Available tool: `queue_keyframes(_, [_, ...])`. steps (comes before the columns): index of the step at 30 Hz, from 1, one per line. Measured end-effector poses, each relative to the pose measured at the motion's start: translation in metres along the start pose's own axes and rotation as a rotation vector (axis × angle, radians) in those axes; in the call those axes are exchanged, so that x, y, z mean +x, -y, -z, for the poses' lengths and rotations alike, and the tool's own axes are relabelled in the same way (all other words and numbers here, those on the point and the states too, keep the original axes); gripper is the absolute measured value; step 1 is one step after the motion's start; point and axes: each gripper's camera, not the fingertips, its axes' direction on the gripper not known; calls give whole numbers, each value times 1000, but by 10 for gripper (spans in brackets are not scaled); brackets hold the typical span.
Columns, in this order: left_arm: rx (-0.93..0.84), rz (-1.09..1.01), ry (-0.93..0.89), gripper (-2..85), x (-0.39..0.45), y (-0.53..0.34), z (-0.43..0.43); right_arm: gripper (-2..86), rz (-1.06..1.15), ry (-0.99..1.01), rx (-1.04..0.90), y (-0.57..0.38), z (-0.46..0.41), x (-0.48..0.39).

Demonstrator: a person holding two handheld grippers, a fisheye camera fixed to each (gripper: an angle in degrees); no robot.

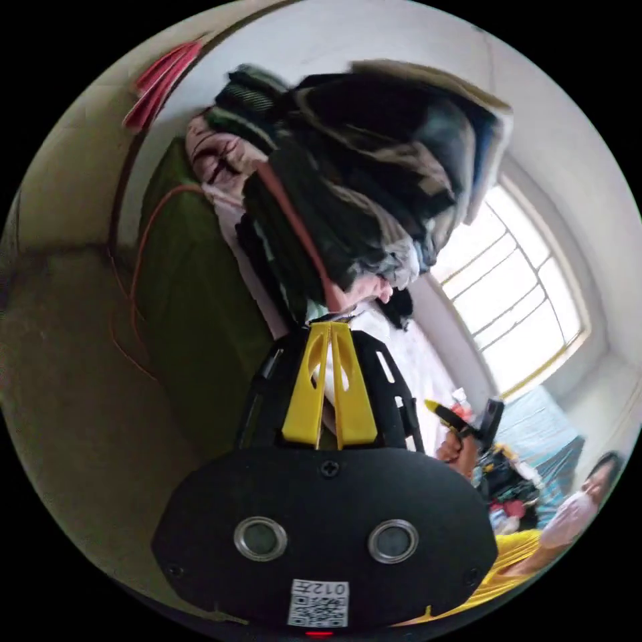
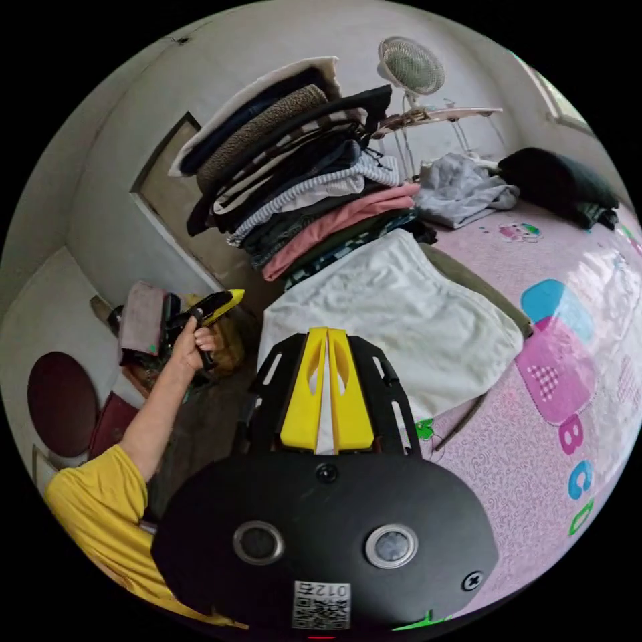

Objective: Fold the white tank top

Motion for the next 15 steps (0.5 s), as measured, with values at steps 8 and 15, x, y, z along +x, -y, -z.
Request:
queue_keyframes(8, [-463,-324,135,5,198,59,-240,8,-109,-118,-54,1,-26,24])
queue_keyframes(15, [-587,-329,271,4,237,84,-413,8,-251,-376,187,-2,-11,40])
